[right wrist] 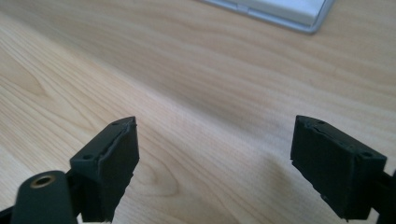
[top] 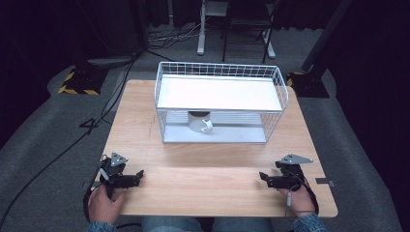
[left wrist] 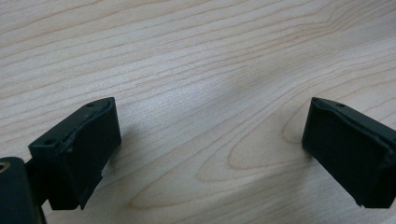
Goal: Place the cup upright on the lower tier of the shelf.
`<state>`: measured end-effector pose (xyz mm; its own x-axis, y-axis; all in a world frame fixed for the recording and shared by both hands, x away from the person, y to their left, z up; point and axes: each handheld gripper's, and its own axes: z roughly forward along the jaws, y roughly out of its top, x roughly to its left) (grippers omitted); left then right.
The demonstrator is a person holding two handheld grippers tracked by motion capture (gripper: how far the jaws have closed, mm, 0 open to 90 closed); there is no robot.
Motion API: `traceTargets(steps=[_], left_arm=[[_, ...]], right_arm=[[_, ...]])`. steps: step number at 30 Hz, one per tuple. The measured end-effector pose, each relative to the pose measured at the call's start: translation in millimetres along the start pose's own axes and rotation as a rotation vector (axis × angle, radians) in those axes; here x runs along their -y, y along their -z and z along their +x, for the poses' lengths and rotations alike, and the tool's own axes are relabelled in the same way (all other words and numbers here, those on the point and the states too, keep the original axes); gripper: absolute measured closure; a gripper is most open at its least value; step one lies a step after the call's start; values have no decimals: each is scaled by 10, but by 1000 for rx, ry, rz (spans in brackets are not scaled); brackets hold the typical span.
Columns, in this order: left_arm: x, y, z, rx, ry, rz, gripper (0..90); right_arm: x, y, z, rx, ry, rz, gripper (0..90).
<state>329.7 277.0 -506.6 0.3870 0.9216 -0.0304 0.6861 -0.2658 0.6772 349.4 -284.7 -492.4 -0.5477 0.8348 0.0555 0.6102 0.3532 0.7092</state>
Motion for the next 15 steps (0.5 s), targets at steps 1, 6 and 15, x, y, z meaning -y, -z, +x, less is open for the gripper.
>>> traceTargets(steps=[1,6,15], left_arm=[[0,0,0,0,0,0,47],[0,0,0,0,0,0,47],[1,-1,-1,-2,0,-1,47]], right_arm=[[21,-51,-6,3,-15,26,136],[50,-66,20,29,9,7,134],[91,-103,54,51,42,-25,92]])
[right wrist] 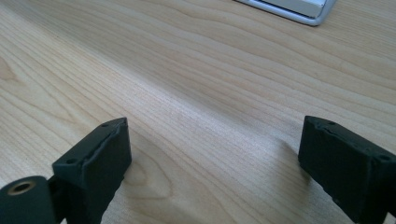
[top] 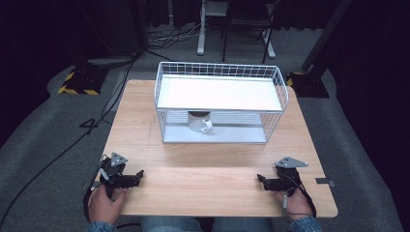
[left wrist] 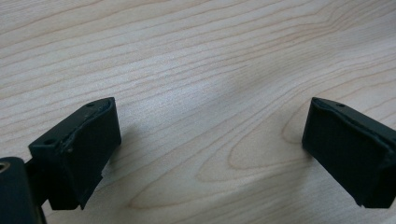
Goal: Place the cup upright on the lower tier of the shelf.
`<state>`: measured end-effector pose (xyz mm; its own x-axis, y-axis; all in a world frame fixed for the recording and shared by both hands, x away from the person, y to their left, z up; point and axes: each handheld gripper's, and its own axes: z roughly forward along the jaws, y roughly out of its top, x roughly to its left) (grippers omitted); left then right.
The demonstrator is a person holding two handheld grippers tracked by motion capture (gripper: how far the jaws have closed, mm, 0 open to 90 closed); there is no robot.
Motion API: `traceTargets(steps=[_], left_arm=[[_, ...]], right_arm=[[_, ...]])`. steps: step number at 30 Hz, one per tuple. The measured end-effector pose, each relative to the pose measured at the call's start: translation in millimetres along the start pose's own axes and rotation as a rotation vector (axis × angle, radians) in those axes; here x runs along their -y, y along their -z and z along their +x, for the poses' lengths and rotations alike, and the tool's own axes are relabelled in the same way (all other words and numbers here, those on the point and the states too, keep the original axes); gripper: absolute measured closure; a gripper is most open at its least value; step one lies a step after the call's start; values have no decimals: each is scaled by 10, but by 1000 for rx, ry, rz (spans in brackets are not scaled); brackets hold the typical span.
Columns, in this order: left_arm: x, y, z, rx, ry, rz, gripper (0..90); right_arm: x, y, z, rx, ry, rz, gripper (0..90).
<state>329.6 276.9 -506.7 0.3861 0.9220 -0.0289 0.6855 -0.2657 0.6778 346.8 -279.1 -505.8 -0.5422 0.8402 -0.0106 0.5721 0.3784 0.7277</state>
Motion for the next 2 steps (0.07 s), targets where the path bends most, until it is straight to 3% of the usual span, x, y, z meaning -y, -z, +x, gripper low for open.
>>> traceTargets(steps=[2], left_arm=[[1,0,-2,1,2,0,47]], right_arm=[[2,1,5,4,-5,0,90]])
